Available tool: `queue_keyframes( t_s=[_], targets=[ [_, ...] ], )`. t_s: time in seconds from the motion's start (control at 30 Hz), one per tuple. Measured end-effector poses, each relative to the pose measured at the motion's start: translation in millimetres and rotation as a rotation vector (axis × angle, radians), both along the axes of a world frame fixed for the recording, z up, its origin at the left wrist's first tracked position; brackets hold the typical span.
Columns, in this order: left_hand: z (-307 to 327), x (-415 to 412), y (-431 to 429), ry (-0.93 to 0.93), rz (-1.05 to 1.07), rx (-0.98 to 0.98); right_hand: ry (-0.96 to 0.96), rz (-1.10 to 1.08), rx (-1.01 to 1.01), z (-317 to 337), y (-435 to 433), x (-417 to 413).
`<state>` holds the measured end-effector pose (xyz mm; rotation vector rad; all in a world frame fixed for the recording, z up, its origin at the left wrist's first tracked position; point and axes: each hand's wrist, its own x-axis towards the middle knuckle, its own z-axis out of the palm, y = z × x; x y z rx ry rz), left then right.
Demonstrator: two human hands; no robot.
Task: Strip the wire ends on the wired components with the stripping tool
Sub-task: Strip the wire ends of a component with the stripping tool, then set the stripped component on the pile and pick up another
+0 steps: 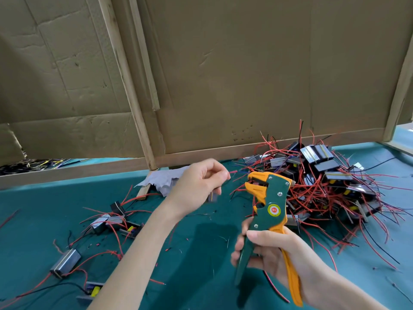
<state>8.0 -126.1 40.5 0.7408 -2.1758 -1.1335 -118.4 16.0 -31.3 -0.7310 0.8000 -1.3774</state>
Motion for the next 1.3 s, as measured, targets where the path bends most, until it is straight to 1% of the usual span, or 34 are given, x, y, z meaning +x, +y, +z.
queue_keyframes(
  t_s=[0.07, 0.13, 0.2, 0.27, 0.33, 0.37, 0.43, 0.5, 0.53, 0.6, 0.67, 0.73, 0.8, 0.9, 0.93, 0.97, 1.0, 1.07, 1.13, 1.23, 1.3],
  targets=[
    [14.2, -15.2, -2.2, 0.075, 0.071, -0.142, -0.042, -0.034, 0.028, -4.9, -3.9, -2.3],
    [30.3, -38.9, -1.1, 0.202, 0.099, -0.228, -0.092, -0.047, 0.075, -8.5, -6.5, -4.2],
    [45.0, -68.6, 3.2, 0.351, 0.111, -0.214, -0.133, -0.045, 0.132, -10.4, -7.6, -3.0],
    [54.2, -98.7, 11.0, 0.472, 0.093, -0.139, -0.158, -0.046, 0.172, -11.7, -8.2, -1.5],
    [52.9, -124.1, 20.4, 0.510, 0.059, -0.062, -0.173, -0.053, 0.182, -12.2, -7.8, -1.5],
    [49.3, -133.3, 25.2, 0.481, 0.028, -0.028, -0.180, -0.057, 0.180, -12.0, -7.4, -2.0],
    [39.5, -141.6, 34.6, 0.331, -0.067, 0.019, -0.189, -0.063, 0.184, -12.4, -7.7, -3.2],
    [28.5, -135.6, 41.3, 0.135, -0.148, -0.018, -0.194, -0.068, 0.199, -13.3, -8.6, -4.1],
    [23.3, -128.1, 42.4, 0.073, -0.169, -0.053, -0.199, -0.069, 0.207, -13.4, -9.2, -4.5],
    [15.2, -103.5, 40.3, 0.025, -0.164, -0.106, -0.205, -0.069, 0.218, -12.9, -10.0, -4.4],
    [9.4, -67.6, 26.9, -0.040, -0.107, -0.156, -0.198, -0.072, 0.223, -13.3, -10.5, -3.8],
    [5.4, -23.4, 0.6, -0.201, 0.003, -0.253, -0.190, -0.059, 0.213, -12.0, -10.1, -2.6],
    [-2.6, 26.2, -33.7, -0.430, 0.197, -0.320, -0.172, -0.048, 0.200, -10.6, -9.2, -1.9],
    [-17.0, 93.5, -80.2, -0.864, 0.627, -0.262, -0.161, -0.048, 0.192, -9.1, -7.4, -1.4],
    [-21.8, 110.0, -89.2, -0.991, 0.731, -0.205, -0.161, -0.051, 0.189, -8.4, -7.1, -1.0],
    [-28.1, 122.7, -95.8, -1.063, 0.787, -0.134, -0.161, -0.049, 0.185, -7.8, -6.8, -0.8],
    [-35.7, 131.8, -100.7, -1.086, 0.808, -0.077, -0.161, -0.043, 0.182, -7.1, -6.8, -0.7],
    [-51.6, 141.3, -107.6, -1.034, 0.812, -0.027, -0.160, -0.042, 0.191, -7.1, -7.3, -0.8],
    [-59.1, 143.1, -110.2, -0.926, 0.839, -0.065, -0.157, -0.038, 0.196, -7.8, -7.7, -1.8],
    [-54.9, 138.6, -106.0, -0.812, 0.884, -0.192, -0.158, -0.055, 0.199, -8.6, -8.3, -1.9],
    [-46.8, 134.2, -104.5, -0.645, 0.831, -0.194, -0.161, -0.061, 0.205, -10.1, -8.5, -2.6]
  ],
)
